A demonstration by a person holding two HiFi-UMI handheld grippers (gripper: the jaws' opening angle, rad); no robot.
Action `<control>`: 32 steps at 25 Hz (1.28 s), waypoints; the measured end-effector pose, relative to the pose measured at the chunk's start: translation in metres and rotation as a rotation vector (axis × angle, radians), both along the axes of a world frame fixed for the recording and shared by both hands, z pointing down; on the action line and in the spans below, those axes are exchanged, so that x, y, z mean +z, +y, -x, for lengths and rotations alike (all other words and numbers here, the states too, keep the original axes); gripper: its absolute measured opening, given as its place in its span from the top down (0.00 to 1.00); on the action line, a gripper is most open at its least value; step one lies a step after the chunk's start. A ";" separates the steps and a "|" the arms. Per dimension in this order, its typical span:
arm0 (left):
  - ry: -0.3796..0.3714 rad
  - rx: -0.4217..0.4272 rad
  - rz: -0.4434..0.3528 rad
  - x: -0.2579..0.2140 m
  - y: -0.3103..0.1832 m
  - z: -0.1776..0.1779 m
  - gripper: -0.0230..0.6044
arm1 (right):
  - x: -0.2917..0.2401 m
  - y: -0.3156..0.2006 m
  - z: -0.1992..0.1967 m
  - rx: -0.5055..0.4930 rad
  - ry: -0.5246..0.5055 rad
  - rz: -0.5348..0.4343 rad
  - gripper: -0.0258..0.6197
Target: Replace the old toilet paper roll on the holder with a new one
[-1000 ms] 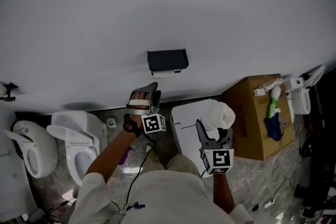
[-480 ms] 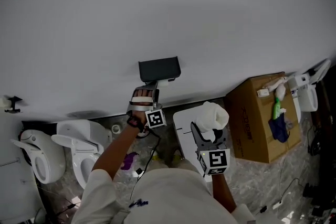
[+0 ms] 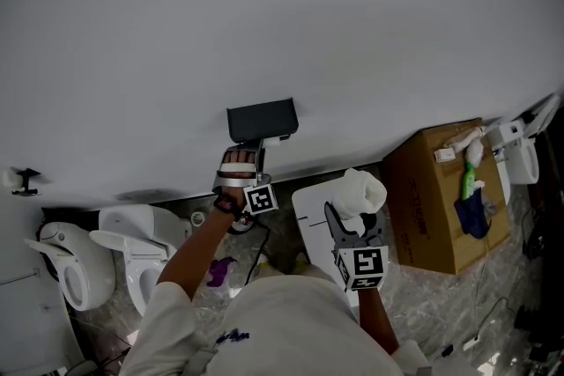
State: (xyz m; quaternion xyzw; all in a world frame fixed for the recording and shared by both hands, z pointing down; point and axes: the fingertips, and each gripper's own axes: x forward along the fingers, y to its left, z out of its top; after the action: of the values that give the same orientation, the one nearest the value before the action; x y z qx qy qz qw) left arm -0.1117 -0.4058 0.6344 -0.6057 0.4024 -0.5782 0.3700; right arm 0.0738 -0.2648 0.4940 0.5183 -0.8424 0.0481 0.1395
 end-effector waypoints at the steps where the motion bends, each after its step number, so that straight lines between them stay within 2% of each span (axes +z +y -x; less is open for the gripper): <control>1: -0.005 0.002 0.001 0.000 -0.001 -0.001 0.68 | 0.000 -0.002 -0.001 0.001 -0.001 0.000 0.46; 4: -0.021 0.011 -0.015 -0.004 -0.005 -0.007 0.68 | 0.000 -0.006 -0.005 0.009 -0.002 -0.005 0.46; 19: -0.011 0.042 -0.017 -0.009 -0.012 -0.049 0.68 | 0.004 -0.014 -0.032 0.065 -0.019 -0.006 0.46; 25: -0.034 0.069 -0.047 -0.014 -0.015 -0.064 0.68 | 0.006 -0.012 -0.043 0.093 -0.028 -0.005 0.46; 32: 0.026 0.114 -0.046 -0.018 -0.015 -0.096 0.68 | 0.009 -0.009 -0.059 0.127 -0.032 0.004 0.46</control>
State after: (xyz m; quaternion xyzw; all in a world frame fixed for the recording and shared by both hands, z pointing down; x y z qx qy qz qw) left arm -0.0161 -0.4210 0.6163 -0.6264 0.3854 -0.5388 0.4109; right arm 0.1326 -0.2741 0.5029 0.5698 -0.8097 0.0666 0.1237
